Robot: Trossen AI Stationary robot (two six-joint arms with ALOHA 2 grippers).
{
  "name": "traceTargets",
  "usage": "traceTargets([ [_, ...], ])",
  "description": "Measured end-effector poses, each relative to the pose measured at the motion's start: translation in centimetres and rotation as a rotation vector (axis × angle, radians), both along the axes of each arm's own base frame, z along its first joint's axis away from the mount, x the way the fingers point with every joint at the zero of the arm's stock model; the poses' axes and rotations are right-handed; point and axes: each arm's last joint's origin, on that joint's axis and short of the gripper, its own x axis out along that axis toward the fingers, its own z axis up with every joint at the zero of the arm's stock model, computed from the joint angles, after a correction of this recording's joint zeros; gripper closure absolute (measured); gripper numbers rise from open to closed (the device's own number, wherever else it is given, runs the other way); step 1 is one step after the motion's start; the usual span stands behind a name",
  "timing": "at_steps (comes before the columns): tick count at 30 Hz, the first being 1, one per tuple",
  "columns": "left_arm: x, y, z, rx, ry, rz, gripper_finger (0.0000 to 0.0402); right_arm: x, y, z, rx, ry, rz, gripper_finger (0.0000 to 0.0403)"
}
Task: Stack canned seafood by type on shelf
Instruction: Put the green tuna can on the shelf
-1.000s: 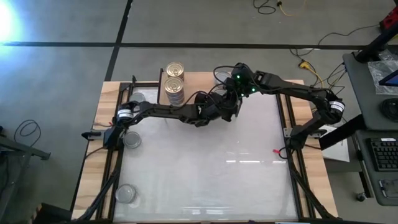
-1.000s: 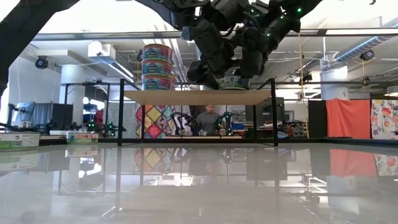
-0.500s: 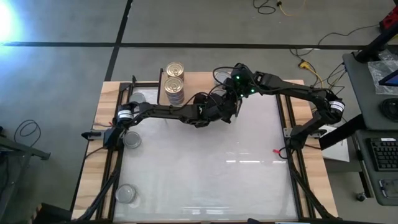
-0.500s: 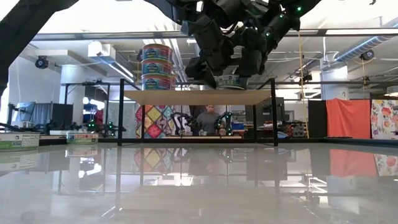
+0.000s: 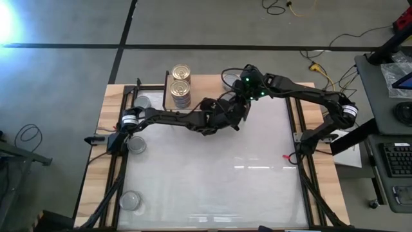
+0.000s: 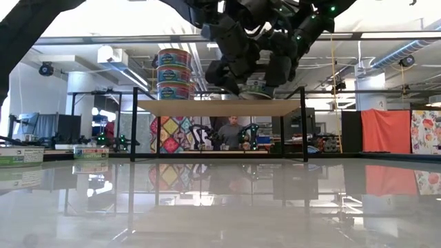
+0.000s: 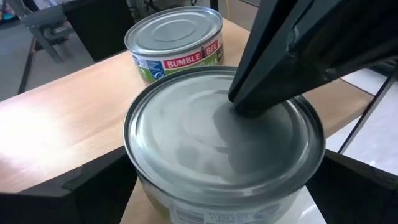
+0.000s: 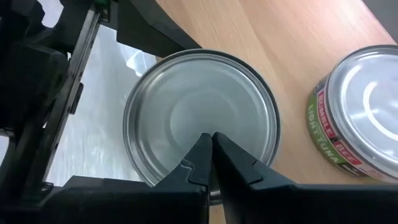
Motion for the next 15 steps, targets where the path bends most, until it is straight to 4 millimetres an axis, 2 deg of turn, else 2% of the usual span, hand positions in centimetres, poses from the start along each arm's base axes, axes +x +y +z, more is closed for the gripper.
traceTargets([
  [8, 0.2, 0.0, -1.7, 0.031, -0.098, -0.020, 0.0002, -0.2, 0.0, 0.1, -0.009, 0.004, 0.007, 0.0390],
  [15, -0.2, 0.0, -3.6, 0.130, -0.216, -0.086, 0.0002, -0.4, -0.2, 0.1, -0.010, 0.013, -0.004, 0.0390],
])
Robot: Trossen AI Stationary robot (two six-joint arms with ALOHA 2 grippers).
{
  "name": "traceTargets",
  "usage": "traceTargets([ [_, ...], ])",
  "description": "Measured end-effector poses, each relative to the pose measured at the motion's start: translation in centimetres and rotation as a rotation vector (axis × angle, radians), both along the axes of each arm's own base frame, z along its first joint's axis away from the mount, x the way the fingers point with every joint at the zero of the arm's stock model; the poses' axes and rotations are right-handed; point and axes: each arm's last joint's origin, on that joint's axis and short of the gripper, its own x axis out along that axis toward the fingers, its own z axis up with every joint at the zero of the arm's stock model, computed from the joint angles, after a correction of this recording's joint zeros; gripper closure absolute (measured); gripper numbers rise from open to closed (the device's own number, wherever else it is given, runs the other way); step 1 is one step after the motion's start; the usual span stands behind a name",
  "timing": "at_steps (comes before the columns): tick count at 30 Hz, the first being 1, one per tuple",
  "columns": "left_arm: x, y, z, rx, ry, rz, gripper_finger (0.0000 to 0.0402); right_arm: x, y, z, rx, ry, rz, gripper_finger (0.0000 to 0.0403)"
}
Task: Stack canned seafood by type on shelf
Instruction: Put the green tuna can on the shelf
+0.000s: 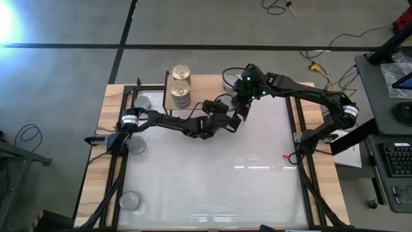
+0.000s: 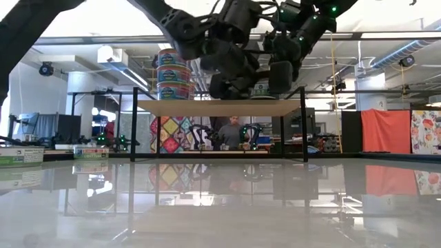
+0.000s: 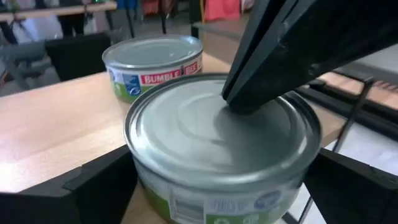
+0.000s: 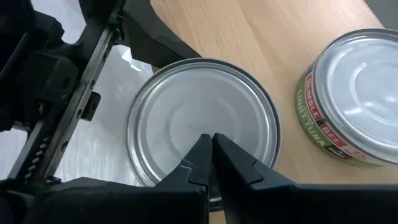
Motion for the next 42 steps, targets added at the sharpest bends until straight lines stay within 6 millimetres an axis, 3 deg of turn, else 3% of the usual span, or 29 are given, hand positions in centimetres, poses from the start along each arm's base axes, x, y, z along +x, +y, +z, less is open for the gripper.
traceTargets([
  [15, -0.5, -0.2, -0.7, 0.045, 0.050, 0.022, 0.0002, -0.6, -1.1, 0.1, 0.007, -0.014, -0.029, 0.0390],
  [30, -0.2, 0.6, 0.0, 0.005, 0.186, -0.005, 0.0002, 0.6, -0.2, 1.7, 0.014, -0.101, 0.086, 0.0390],
  [37, -0.1, 0.9, 0.2, 0.001, 0.170, 0.006, 0.0002, 0.8, 0.0, 1.2, 0.018, -0.078, 0.115, 0.0390],
  [42, -0.1, 0.9, 0.2, 0.008, 0.181, 0.005, 0.0037, 1.2, -0.2, 0.6, 0.021, -0.061, 0.119, 0.0390],
])
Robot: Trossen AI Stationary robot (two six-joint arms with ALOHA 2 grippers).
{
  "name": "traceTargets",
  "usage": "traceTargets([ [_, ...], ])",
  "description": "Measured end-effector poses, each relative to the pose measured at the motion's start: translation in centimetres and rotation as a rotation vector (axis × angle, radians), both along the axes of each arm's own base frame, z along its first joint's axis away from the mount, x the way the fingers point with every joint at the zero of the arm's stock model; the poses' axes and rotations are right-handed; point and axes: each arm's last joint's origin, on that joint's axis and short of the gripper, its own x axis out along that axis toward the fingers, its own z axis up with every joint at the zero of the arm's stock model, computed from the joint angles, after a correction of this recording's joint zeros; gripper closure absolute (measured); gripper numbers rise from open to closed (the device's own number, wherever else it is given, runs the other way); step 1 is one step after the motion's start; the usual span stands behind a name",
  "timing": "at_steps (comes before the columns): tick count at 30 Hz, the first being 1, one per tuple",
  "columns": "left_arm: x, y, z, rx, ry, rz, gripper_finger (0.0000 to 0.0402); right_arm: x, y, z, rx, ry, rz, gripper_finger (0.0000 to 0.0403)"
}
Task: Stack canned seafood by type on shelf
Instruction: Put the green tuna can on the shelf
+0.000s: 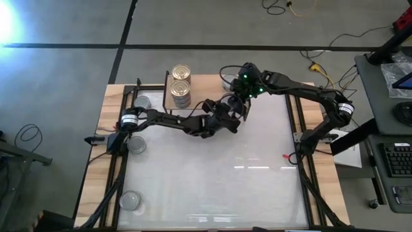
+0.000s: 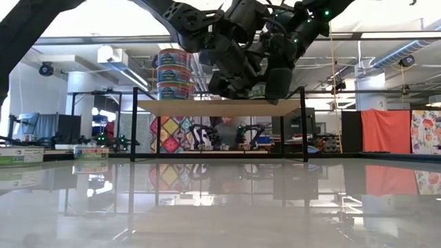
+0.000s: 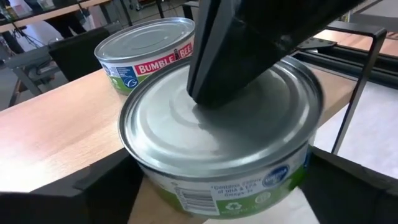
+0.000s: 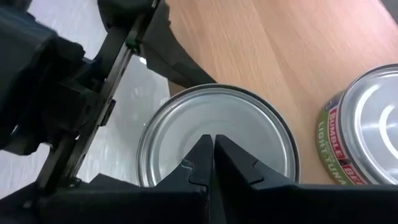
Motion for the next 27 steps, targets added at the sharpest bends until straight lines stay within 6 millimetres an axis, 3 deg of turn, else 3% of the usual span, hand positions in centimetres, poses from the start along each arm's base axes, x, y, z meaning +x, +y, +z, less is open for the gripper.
traceTargets([
  [3, 0.0, -0.1, 0.0, 0.005, 0.011, -0.001, 0.0071, 0.1, -0.1, -0.2, 0.004, 0.011, -0.001, 0.0390],
  [6, 0.0, -0.1, 0.0, 0.005, 0.010, -0.001, 0.0079, 0.1, -0.1, -0.3, 0.004, 0.019, -0.004, 0.0390],
  [17, -0.1, -0.6, -0.3, -0.003, 0.027, 0.010, 0.0017, 0.0, -0.1, -0.5, -0.021, 0.053, -0.027, 0.0390],
  [27, -0.9, -2.6, 0.5, -0.017, 0.100, -0.025, 0.0005, -0.1, -0.2, -0.5, -0.033, 0.064, -0.041, 0.0390],
])
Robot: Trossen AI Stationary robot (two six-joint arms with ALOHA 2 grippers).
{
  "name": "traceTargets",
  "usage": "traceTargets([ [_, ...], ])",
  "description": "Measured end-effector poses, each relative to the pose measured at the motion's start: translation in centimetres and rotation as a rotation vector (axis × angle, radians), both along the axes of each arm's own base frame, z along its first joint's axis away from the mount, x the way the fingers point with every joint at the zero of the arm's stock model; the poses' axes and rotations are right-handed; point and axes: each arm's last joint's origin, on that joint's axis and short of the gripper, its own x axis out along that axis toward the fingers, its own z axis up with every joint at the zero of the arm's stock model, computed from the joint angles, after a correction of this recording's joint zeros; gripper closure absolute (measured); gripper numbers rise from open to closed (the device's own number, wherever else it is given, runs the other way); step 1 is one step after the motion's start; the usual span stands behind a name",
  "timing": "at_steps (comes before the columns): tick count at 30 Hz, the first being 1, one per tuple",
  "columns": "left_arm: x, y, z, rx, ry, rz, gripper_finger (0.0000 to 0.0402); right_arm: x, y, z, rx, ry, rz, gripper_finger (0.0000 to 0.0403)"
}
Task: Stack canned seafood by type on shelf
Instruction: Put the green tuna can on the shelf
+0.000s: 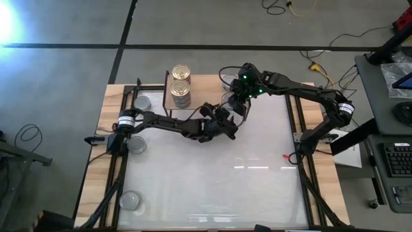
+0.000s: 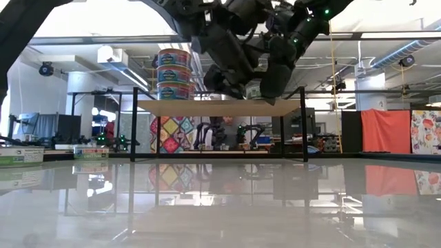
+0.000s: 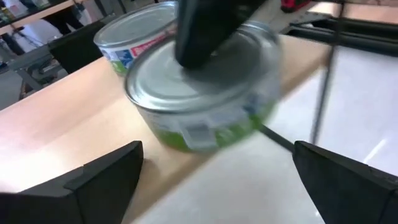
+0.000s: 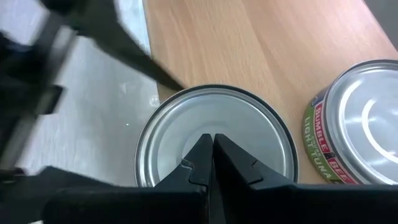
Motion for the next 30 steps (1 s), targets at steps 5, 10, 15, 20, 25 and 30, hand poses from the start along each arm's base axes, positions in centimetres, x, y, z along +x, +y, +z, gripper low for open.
traceTargets([
  [5, -0.5, -2.4, 1.3, -0.001, 0.007, -0.051, 0.0005, 0.0, 0.0, 0.0, -0.001, 0.001, -0.001, 0.0390],
  [10, -1.6, -6.4, 2.3, -0.022, 0.026, -0.115, 0.0008, 0.0, 0.0, 0.4, 0.007, -0.014, -0.025, 0.0390],
  [15, -4.0, -12.1, 2.8, -0.005, 0.040, -0.122, 0.0014, 0.0, 0.3, 1.9, -0.011, -0.034, -0.024, 0.0390],
  [20, -7.4, -17.5, 2.5, -0.019, 0.078, -0.163, 0.0020, -0.3, 1.3, 4.4, -0.030, -0.119, 0.097, 0.0390],
  [25, -10.1, -21.4, 2.0, 0.009, 0.082, -0.197, 0.0023, 0.3, 1.7, 3.9, 0.018, -0.149, 0.160, 0.0390],
  [30, -11.1, -22.7, 2.0, 0.017, 0.037, -0.199, 0.0023, 1.3, 1.4, 2.9, 0.023, -0.153, 0.160, 0.0390],
])
